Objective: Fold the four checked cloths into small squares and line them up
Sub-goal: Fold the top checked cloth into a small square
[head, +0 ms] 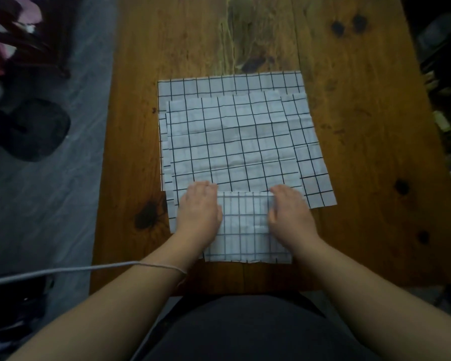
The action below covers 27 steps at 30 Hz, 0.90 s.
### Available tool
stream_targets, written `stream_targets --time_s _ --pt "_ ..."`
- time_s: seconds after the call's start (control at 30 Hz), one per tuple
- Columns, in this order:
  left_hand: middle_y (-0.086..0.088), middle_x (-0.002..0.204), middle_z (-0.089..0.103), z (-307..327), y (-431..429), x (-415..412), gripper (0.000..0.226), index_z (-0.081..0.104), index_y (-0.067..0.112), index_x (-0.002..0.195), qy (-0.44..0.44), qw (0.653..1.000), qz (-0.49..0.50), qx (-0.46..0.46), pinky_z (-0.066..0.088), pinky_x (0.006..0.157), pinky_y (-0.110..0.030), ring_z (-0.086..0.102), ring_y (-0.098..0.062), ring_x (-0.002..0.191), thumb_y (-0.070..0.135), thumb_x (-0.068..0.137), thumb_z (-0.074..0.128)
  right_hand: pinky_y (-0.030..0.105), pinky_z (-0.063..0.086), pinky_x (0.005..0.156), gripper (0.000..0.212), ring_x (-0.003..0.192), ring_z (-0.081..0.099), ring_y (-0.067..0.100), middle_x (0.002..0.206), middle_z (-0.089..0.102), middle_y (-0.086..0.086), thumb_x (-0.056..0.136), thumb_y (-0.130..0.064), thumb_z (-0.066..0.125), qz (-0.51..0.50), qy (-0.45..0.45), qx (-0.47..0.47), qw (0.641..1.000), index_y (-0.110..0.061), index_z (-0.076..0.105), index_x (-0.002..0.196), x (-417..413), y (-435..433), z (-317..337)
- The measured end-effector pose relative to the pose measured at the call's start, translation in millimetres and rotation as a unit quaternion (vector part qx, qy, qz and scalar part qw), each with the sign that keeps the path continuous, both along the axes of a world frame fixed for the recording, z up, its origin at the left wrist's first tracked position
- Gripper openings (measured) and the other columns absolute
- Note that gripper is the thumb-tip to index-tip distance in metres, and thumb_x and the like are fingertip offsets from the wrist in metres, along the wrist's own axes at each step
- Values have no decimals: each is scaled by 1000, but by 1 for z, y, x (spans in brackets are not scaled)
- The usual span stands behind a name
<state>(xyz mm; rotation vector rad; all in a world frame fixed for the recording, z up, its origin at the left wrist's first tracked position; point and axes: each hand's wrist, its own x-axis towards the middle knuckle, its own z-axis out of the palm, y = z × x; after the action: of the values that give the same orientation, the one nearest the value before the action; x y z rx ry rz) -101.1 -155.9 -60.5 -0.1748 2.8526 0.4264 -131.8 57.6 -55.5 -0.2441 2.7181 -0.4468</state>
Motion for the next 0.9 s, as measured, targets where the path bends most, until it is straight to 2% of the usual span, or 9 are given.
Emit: stream_targets --time_s 0.1,0.17,0.27,0.43,0.63,0.8,0.9 --pt "-3 166 16 -13 18 11 61 19 17 158 -32 991 -129 8 0 124 -39 6 -22 154 30 103 41 36 0 125 62 155 3 16 168 9 0 103 -34 37 104 -24 39 994 -22 14 160 24 -22 -10" --pt "-4 168 3 -28 26 13 65 7 17 160 -84 983 -165 0 -7 125 -40 -5 -22 155 34 103 34 38 -5 125 65 155 -8 16 169 -2 1 104 -37 30 131 -47 66 988 -19 4 161 28 -31 -23" --pt "-5 168 -10 -43 32 12 71 -6 16 159 -133 977 -169 -16 -7 125 -44 -15 -21 153 43 102 27 43 -5 126 68 153 -16 17 168 -13 1 104 -40 27 146 -68 109 981 -19 -7 160 24 -38 -35" --pt "-1 167 -16 -46 22 12 78 -12 21 159 -122 975 -181 -30 -7 124 -46 -18 -19 152 57 101 26 50 -3 125 72 153 -15 15 167 -13 -4 101 -49 29 140 -65 120 981 -24 -6 160 17 -26 -36" --pt "3 163 -26 -44 -9 18 89 -21 26 155 -146 977 -152 -32 -9 124 -48 -25 -19 150 68 96 30 50 -3 124 74 154 -11 16 168 -11 -5 100 -50 30 48 -72 122 989 -27 -10 159 8 22 -33" --pt "1 164 -24 -39 -13 18 89 -20 29 155 -142 978 -148 -26 -11 123 -51 -26 -21 149 68 95 32 49 -4 124 78 154 -12 22 168 -10 1 100 -49 36 45 -64 120 990 -26 -10 159 5 25 -29" --pt "-2 165 -21 -34 3 11 87 -17 25 157 -127 977 -167 -26 -10 123 -50 -23 -23 151 65 97 32 47 -5 125 79 153 -15 21 168 -11 2 100 -46 40 98 -38 102 989 -25 -8 159 7 3 -24"
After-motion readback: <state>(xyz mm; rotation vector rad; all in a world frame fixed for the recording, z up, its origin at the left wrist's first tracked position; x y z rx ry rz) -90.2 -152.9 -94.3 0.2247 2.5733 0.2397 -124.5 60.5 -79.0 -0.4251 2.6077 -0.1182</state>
